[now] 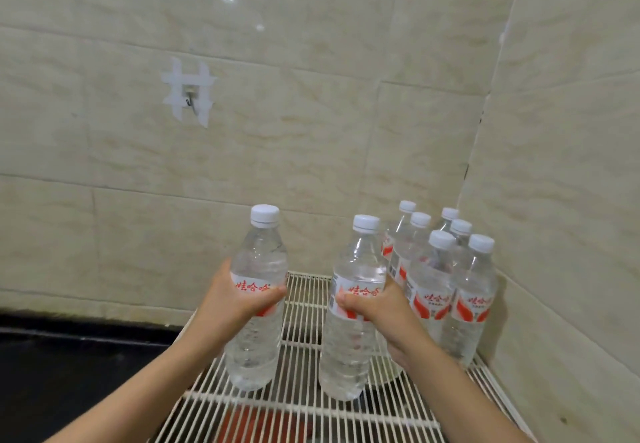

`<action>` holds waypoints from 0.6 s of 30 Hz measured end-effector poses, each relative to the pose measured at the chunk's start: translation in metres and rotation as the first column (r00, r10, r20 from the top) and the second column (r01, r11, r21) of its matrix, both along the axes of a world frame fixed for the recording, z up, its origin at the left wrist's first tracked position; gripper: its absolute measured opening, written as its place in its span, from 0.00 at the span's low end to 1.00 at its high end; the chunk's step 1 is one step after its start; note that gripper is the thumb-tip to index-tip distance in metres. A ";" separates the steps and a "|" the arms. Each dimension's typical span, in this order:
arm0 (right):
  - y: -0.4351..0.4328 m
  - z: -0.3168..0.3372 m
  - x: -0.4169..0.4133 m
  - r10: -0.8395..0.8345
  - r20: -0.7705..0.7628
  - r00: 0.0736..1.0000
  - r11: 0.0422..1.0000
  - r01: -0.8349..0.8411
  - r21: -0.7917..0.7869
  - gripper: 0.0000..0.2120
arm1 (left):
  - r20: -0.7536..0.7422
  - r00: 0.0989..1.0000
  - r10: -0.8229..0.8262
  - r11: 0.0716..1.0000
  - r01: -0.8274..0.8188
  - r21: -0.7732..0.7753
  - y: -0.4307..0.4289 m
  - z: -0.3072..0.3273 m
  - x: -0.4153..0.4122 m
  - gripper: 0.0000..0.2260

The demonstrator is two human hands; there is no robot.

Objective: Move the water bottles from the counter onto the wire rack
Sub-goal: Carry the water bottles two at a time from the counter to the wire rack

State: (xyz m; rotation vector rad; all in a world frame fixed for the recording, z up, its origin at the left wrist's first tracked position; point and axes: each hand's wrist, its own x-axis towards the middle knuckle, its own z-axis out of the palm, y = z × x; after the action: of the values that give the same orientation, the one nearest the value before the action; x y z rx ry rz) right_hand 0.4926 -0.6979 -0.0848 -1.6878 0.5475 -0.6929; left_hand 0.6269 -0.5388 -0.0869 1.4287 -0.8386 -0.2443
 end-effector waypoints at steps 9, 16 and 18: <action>-0.066 0.002 0.100 -0.196 0.074 0.978 0.972 0.183 0.149 0.23 | 0.020 0.997 -0.073 0.993 0.071 0.091 -0.081 -0.006 0.094 0.27; -0.111 0.012 0.116 -0.224 0.021 0.974 0.972 0.222 0.083 0.17 | 0.042 0.992 -0.120 0.983 0.113 0.143 -0.158 -0.024 0.131 0.30; -0.121 0.010 0.115 -0.229 0.010 0.973 0.969 0.227 0.095 0.16 | 0.027 0.991 -0.134 0.981 0.129 0.144 -0.175 -0.026 0.132 0.30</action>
State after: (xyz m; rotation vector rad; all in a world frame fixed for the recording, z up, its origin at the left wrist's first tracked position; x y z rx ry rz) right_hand 0.6072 -0.8187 -0.0745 -1.5425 0.7563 -0.8357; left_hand 0.7592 -0.7137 -0.1124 1.5155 -0.9631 -0.3863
